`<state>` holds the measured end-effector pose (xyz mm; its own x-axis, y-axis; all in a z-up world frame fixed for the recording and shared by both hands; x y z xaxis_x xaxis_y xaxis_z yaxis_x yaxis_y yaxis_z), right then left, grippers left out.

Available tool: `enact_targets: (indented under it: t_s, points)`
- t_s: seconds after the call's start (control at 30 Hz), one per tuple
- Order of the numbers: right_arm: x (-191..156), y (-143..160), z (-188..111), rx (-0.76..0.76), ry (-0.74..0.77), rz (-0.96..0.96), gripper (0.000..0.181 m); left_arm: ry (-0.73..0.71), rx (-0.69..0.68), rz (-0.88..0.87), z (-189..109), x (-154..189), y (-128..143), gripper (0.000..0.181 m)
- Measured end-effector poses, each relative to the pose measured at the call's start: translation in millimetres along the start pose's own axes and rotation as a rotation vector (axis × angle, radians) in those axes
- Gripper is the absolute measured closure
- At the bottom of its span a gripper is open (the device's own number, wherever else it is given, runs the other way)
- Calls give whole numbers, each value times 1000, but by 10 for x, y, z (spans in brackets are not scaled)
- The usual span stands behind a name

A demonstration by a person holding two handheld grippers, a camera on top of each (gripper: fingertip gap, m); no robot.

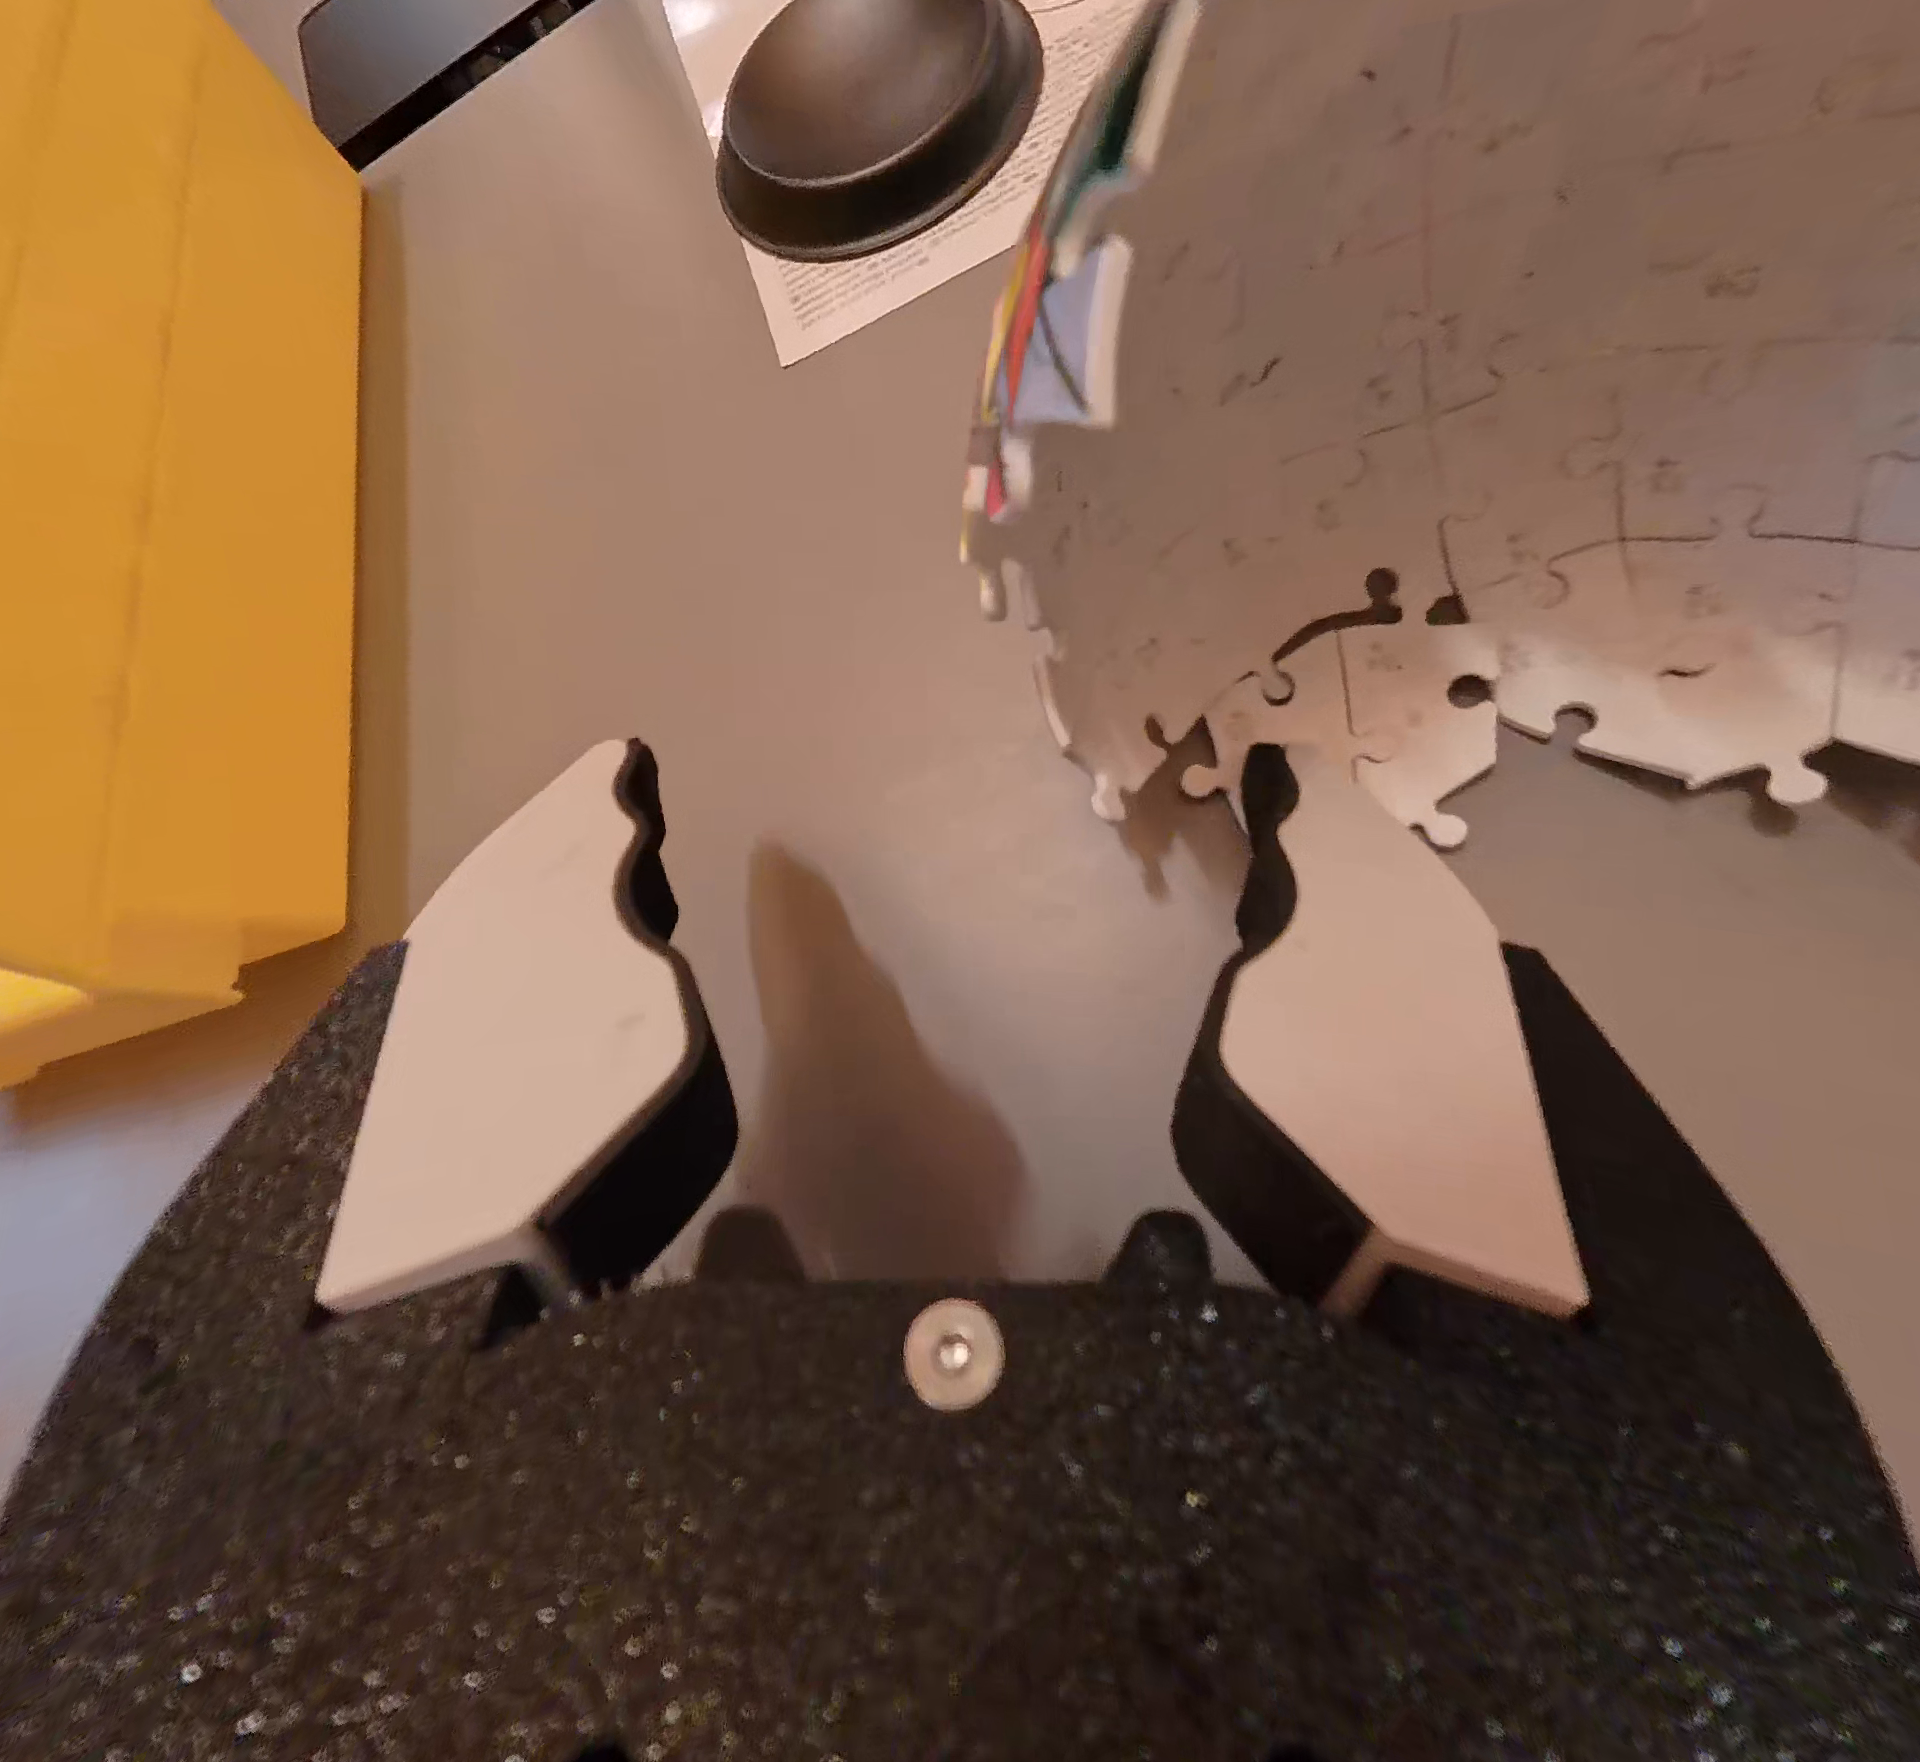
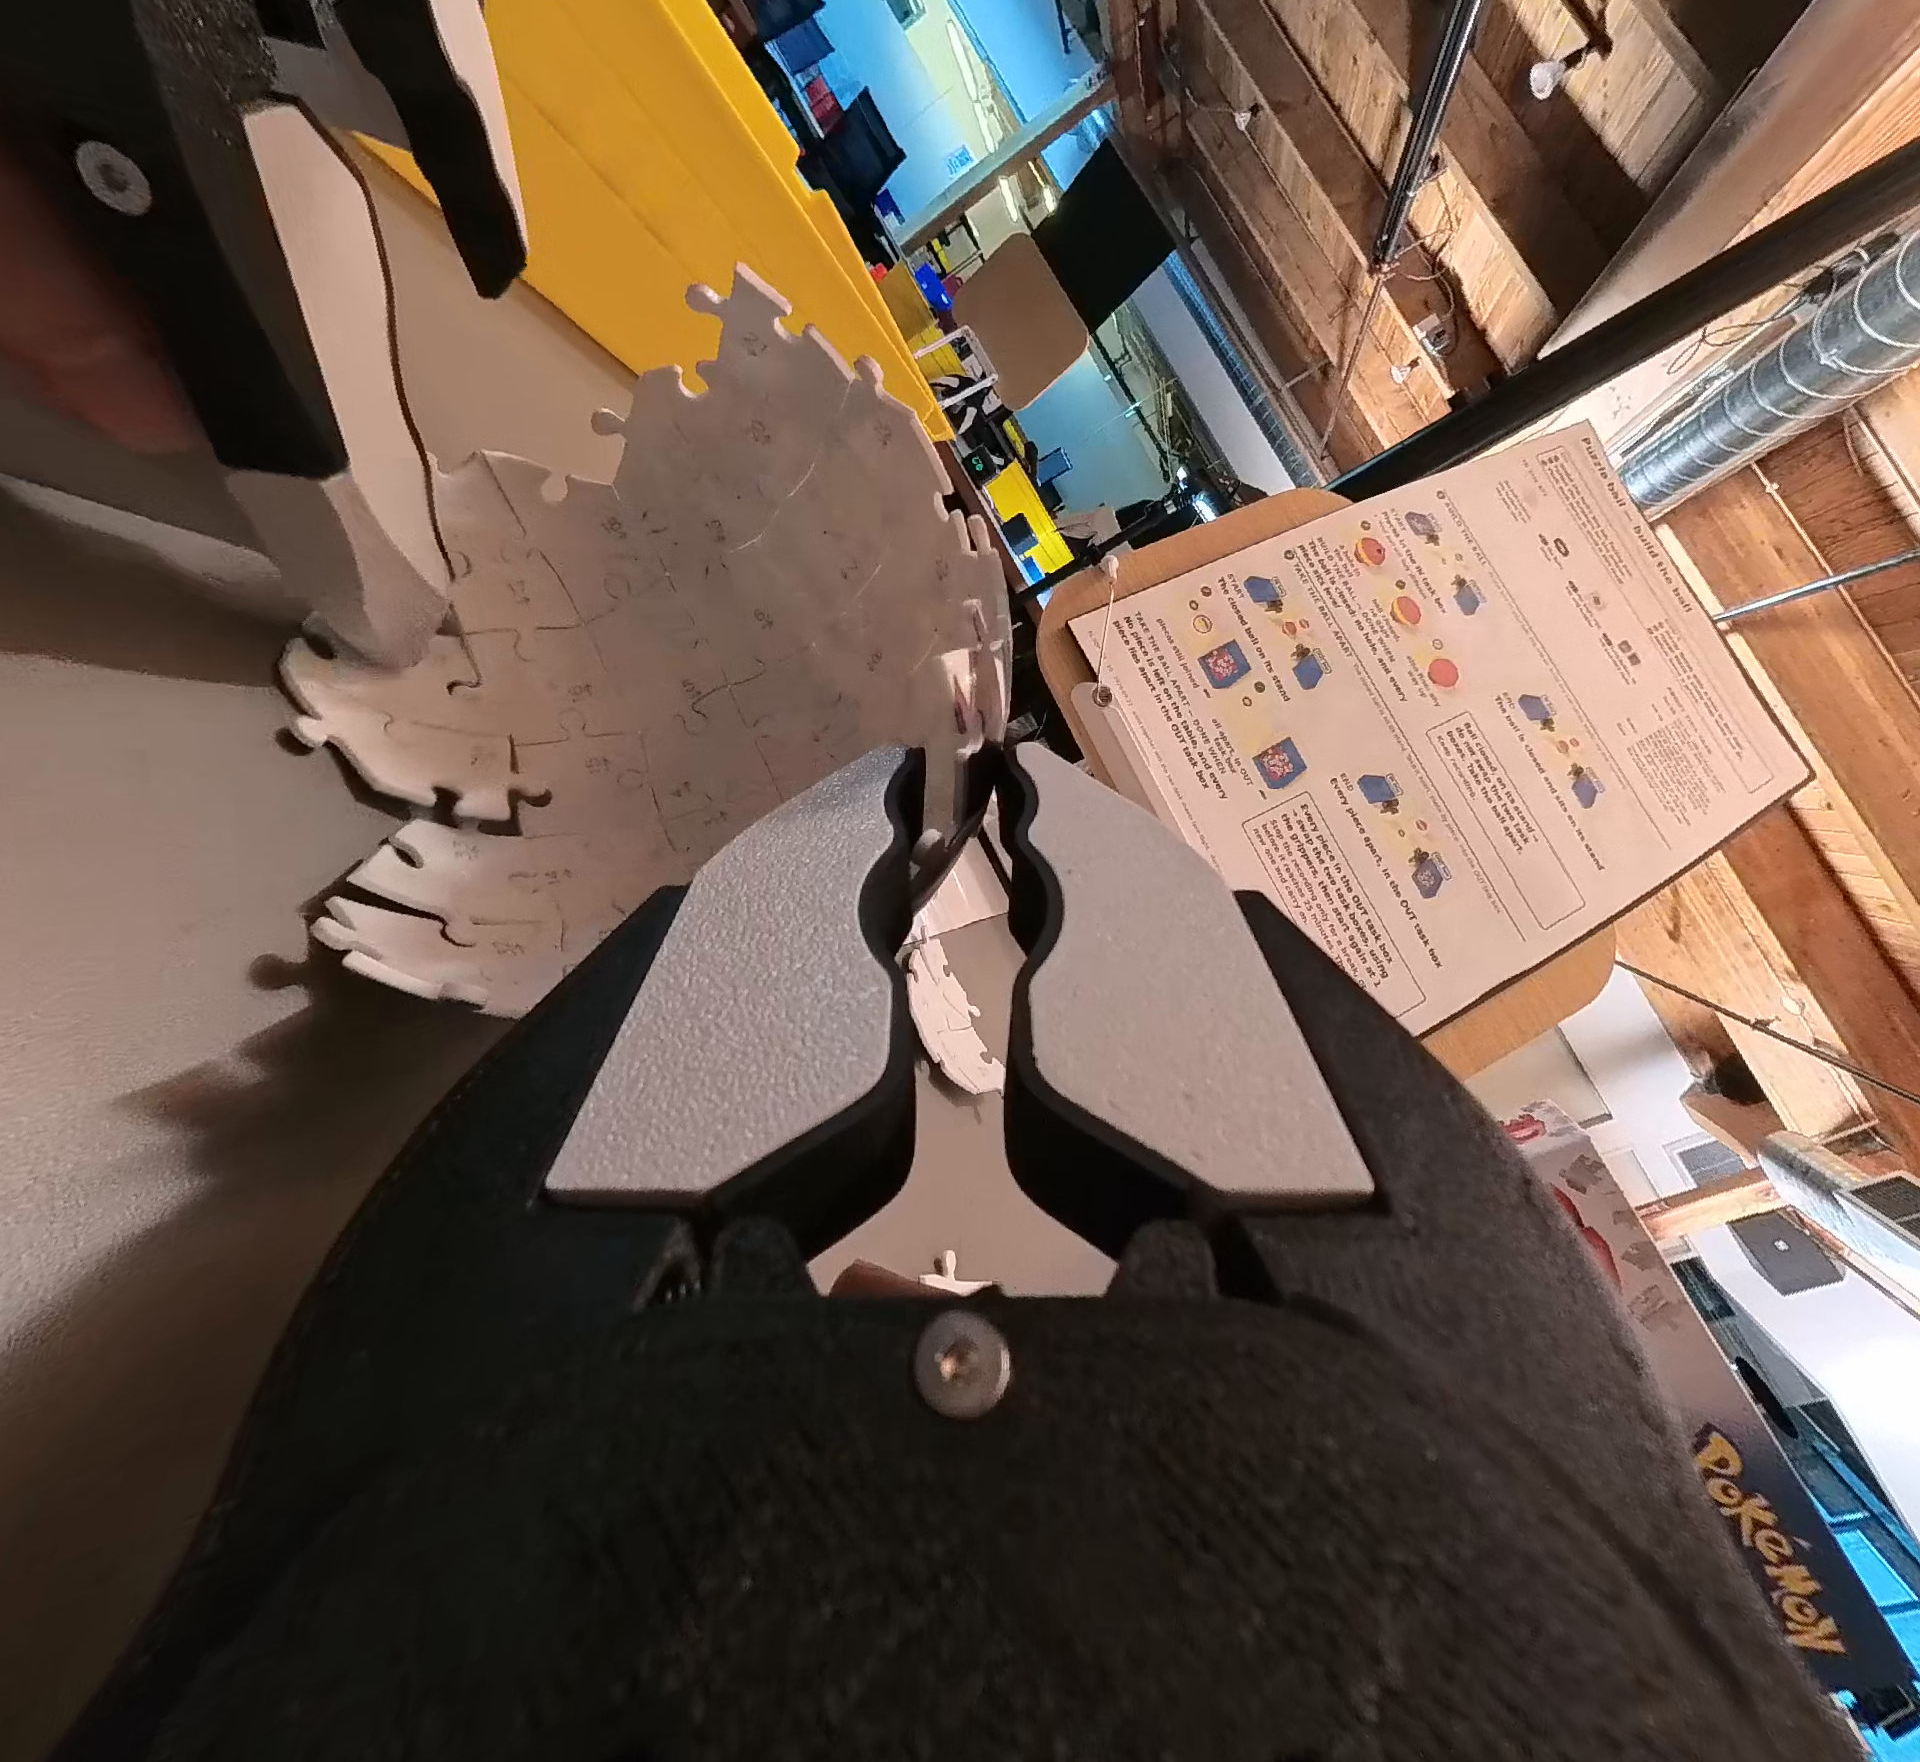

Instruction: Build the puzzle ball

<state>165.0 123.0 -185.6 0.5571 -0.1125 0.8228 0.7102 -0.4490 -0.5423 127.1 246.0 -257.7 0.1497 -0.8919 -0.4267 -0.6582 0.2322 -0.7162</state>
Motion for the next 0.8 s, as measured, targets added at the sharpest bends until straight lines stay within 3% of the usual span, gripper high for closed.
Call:
enact_targets:
  t_s: [0.27, 0.8]
  points:
    - [-1, -1, 0, 0, -1, 0, 168, -22, -9, -81, -101, 71, -41, 77]
    - [-9, -18, 2, 2, -1, -6, 168, -47, -41, -54, -3, 196, -87, 82]
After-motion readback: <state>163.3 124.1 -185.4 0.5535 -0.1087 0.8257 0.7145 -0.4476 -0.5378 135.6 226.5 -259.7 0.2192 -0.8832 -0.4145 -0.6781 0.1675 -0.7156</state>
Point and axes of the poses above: each gripper's, where its closed fingertips meet, z out along the fingers, y out of its underside, x = y × z across the jaws, the point moved 2 cm from there along -z, back along the fingers, and after that the axes turned 14 degrees about -y, right-handed, at the moved point
